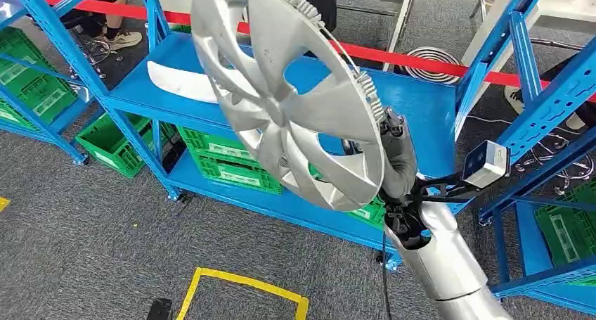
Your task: Take the parts from the cabinet and place them on the table.
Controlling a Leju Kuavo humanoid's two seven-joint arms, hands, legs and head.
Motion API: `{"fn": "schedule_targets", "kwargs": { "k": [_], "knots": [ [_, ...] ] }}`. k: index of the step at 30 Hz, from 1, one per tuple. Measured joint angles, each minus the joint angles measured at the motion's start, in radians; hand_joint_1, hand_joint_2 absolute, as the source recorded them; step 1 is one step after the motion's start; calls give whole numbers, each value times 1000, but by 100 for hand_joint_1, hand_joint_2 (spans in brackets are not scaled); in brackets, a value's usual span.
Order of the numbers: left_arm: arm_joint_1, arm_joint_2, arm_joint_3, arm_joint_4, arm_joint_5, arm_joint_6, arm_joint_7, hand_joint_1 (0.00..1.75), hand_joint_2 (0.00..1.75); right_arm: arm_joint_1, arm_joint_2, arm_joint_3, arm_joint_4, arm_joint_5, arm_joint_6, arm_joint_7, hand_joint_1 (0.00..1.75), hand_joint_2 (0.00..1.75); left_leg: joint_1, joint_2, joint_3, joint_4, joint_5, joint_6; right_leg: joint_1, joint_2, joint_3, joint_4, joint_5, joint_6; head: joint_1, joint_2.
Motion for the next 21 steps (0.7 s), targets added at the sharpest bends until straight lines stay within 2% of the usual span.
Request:
{"fn": "schedule_targets", "kwargs": {
  "k": [3, 4, 12, 21],
  "knots": [
    [0, 0, 1, 2, 0, 0, -10, 0, 0, 7, -2, 9, -24, -26, 18, -7, 175, 175, 0, 0, 0, 0, 0, 0, 0, 0, 0, 0, 0, 0, 0, 0],
    [1, 0, 1, 2, 0, -2, -15, 0, 175, 15, -3, 11, -39, -34, 21, -8, 175, 175, 0, 0, 0, 0, 0, 0, 0, 0, 0, 0, 0, 0, 0, 0],
    [5, 1, 0, 5, -11, -32, -36, 0, 175, 95, -6, 46, -201, -73, 45, -11, 175, 175, 0, 0, 0, 0, -1, 0, 0, 0, 0, 0, -1, 0, 0, 0],
    [11, 2, 2, 7, 15, -10, -58, 0, 175, 138, -16, 67, -312, -80, 55, -18, 175, 175, 0, 0, 0, 0, -1, 0, 0, 0, 0, 0, -1, 0, 0, 0]
  ]
}}
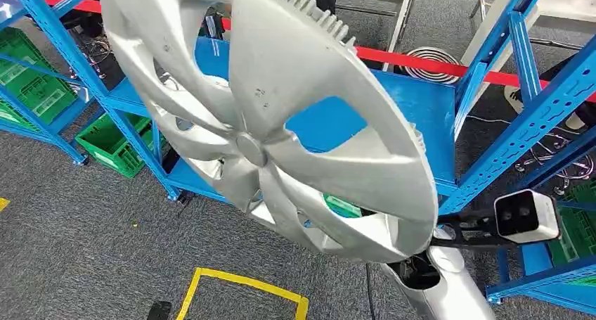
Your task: Take the parts from the cabinet and place them on the table.
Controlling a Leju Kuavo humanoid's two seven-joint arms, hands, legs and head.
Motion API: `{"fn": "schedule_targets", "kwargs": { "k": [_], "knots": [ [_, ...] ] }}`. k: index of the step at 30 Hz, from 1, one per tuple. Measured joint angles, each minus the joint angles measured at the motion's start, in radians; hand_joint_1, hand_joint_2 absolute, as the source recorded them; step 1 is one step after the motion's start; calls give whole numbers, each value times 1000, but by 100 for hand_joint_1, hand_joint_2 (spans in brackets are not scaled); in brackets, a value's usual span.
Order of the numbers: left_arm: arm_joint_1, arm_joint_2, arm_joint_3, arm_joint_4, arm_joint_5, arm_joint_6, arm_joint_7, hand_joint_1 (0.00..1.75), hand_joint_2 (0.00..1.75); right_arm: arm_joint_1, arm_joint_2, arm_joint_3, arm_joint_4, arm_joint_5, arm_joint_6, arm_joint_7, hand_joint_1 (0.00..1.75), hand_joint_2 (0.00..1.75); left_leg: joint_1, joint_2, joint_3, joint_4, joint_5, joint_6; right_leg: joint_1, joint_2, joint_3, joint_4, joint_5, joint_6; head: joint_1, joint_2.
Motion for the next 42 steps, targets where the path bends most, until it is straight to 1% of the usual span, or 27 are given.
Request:
{"fn": "schedule_targets", "kwargs": {
  "k": [6, 10, 13, 20, 28, 31, 37, 42],
  "knots": [
    [4, -1, 21, 1, 39, 31, -37, 0, 175, 9, -1, 9, -30, -8, -6, -9, 175, 175, 0, 0, 0, 0, 0, 0, 0, 0, 0, 0, 0, 0, 0, 0],
    [6, -2, 41, 2, 66, 31, -50, 0, 175, 15, -2, 16, -44, -10, -11, -4, 175, 175, 0, 0, 0, 0, 0, 0, 0, 0, 0, 0, 0, 0, 0, 0],
    [9, -3, 59, 2, 91, 24, -62, 0, 175, 25, -3, 23, -45, -8, -21, 12, 175, 175, 0, 0, 0, 0, 0, 0, 0, 0, 0, 0, 0, 0, 0, 0],
    [18, -10, 83, 2, 109, -2, -89, 0, 175, 47, -11, 41, -46, -16, -60, 13, 175, 175, 0, 0, 0, 0, 0, 0, 0, 0, 0, 0, 0, 0, 0, 0],
    [21, -20, 88, 5, 104, -22, -84, 0, 175, 68, -11, 57, -46, -2, -111, 27, 175, 175, 0, 0, 0, 0, 0, 0, 0, 0, 0, 0, 0, 0, 0, 0],
    [20, -23, 88, 6, 97, -25, -79, 0, 175, 77, -14, 60, -46, 3, -114, 24, 175, 175, 0, 0, 0, 0, 0, 0, 0, 0, 0, 0, 0, 0, 0, 0],
    [16, -32, 85, 6, 79, -32, -49, 0, 175, 104, -23, 60, -46, 9, -126, 23, 175, 175, 0, 0, 0, 0, 0, 0, 0, 0, 0, 0, 0, 0, 0, 0],
    [14, -37, 84, 6, 77, -32, -45, 0, 175, 113, -27, 60, -46, 9, -129, 23, 175, 175, 0, 0, 0, 0, 0, 0, 0, 0, 0, 0, 0, 0, 0, 0]
  ]
}}
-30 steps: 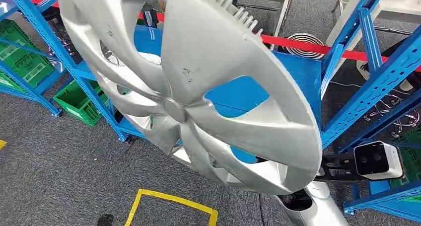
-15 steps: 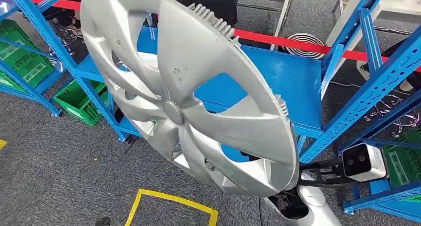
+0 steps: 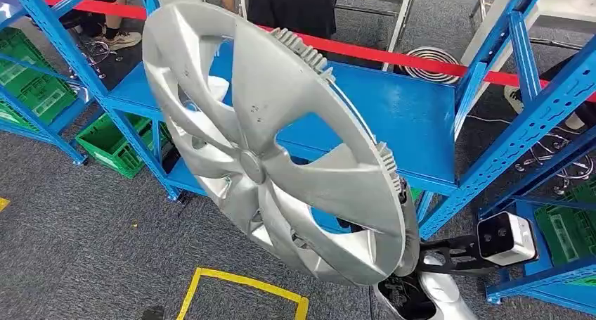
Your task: Take the parts from the cabinet and place them on the table.
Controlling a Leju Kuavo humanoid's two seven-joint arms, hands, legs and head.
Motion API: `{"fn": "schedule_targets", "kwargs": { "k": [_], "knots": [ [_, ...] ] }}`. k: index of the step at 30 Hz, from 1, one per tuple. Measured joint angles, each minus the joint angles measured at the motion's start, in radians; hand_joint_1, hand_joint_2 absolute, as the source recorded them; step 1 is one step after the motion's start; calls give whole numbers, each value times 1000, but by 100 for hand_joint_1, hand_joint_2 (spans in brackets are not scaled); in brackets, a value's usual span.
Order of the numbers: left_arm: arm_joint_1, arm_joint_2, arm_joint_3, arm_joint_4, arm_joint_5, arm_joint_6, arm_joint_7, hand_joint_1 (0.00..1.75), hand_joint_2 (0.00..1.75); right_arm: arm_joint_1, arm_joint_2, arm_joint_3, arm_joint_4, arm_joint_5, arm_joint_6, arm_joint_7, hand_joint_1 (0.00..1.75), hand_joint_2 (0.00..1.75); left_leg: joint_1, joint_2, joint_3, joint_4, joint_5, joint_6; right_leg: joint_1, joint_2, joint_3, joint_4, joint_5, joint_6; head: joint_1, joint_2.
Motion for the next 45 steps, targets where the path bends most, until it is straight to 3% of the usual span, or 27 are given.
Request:
{"fn": "schedule_targets", "kwargs": {
  "k": [45],
  "knots": [
    [5, -21, -22, 15, 19, -31, -8, 0, 175, 19, 7, 34, 19, -19, -18, 38, 175, 175, 0, 0, 0, 0, 0, 0, 0, 0, 0, 0, 0, 0, 0, 0]
  ]
}}
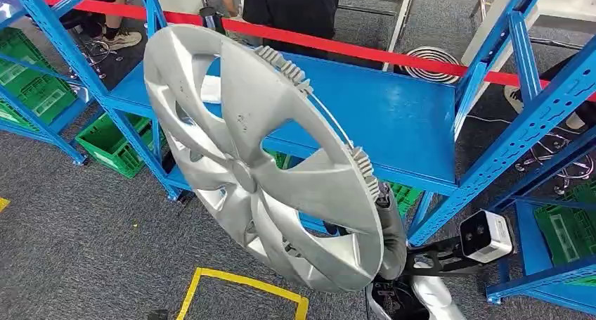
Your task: Take the parts from the cabinet and place them on the table.
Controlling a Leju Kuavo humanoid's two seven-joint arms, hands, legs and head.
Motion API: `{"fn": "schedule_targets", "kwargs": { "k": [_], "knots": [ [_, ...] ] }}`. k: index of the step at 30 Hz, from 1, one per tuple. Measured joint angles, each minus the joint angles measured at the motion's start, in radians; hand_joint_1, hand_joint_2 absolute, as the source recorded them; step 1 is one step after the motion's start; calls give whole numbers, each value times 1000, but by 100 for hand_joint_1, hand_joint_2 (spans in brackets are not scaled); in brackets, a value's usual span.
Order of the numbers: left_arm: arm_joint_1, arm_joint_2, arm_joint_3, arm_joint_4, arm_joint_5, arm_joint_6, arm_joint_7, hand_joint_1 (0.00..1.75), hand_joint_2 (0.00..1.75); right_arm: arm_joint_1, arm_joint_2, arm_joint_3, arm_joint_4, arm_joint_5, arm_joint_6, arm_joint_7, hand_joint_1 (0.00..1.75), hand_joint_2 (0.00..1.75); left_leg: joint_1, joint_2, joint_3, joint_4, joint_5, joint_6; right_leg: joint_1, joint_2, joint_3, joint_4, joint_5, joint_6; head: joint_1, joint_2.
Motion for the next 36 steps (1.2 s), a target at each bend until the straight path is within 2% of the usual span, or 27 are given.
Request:
{"fn": "schedule_targets", "kwargs": {
  "k": [16, 23, 25, 26, 27, 29, 30, 31, 32, 33, 34, 35, 36],
  "knots": [
    [0, -2, 0, 2, 3, -3, 0, 0, 175, 1, 3, 5, 0, 1, -5, 3, 175, 175, -4, 0, 0, 1, -3, 3, -3, 0, 0, 0, 0, 1, 0, 0],
    [0, -1, 0, 5, 3, -8, 0, 0, 175, 3, 3, 5, 0, 1, -5, 3, 175, 175, -9, 0, 0, 7, -10, 17, -10, 0, 4, -2, -3, 11, 0, 0],
    [0, -1, 0, 5, 3, -12, 0, 0, 175, 3, 3, 4, -1, 1, -5, 3, 175, 175, -8, 0, 8, -5, -4, 29, -9, 0, 10, -8, -3, 20, 0, 0],
    [1, -3, 0, 5, 3, -12, 0, 0, 175, 4, 2, 4, -1, 1, -5, 2, 175, 175, 0, 2, 19, -18, 2, 34, -10, -1, 0, 11, -12, 19, 1, 0],
    [0, -3, 0, 5, 3, -12, -1, 0, 175, 3, 2, 4, -1, 1, -5, 2, 175, 175, 1, 3, 22, -20, 4, 40, -9, -1, -18, 56, -41, 12, 2, 0],
    [0, -4, -1, 5, 3, -12, -1, 0, 175, 5, 1, 3, -1, 1, -5, 2, 175, 175, 1, 3, 22, -19, 4, 41, -10, -1, -96, 223, -115, 0, 1, 0],
    [0, -4, -1, 5, 3, -12, -1, 0, 175, 6, 1, 3, 0, 1, -5, 2, 175, 175, 1, 3, 21, -18, 4, 41, -10, -1, -136, 305, -143, 1, 1, 0],
    [1, -4, -1, 6, 3, -12, -1, 0, 175, 10, 0, 3, 0, 1, -5, 2, 175, 175, 1, 3, 21, -18, 4, 40, -12, -2, -149, 333, -145, 7, 1, 0],
    [1, -6, -1, 6, 3, -12, -1, 0, 175, 12, -2, 3, 0, 1, -5, 2, 175, 175, 1, 1, 21, -18, 4, 39, -13, -2, -134, 304, -132, 16, 1, 0],
    [0, -6, -1, 6, 3, -12, -1, 0, 175, 12, -2, 3, 0, 1, -5, 2, 175, 175, 2, 0, 22, -16, 3, 38, -15, -2, -96, 231, -105, 26, 1, 0],
    [0, -7, -1, 6, 3, -12, -1, 0, 175, 12, -2, 3, 0, 1, -5, 2, 175, 175, 2, -1, 22, -12, 2, 36, -17, -3, -42, 132, -72, 35, 1, 0],
    [0, -8, -1, 6, 4, -12, -1, 0, 175, 11, -2, 3, 0, 1, -5, 2, 175, 175, 2, -2, 21, -7, -2, 30, -18, -3, 14, 34, -45, 39, 1, 0],
    [0, -8, -1, 6, 5, -11, -1, 0, 175, 10, -2, 3, 0, 1, -5, 1, 175, 175, -4, -3, 19, -1, -7, 21, -13, -3, 28, 13, -37, 26, 0, 0]
  ]
}}
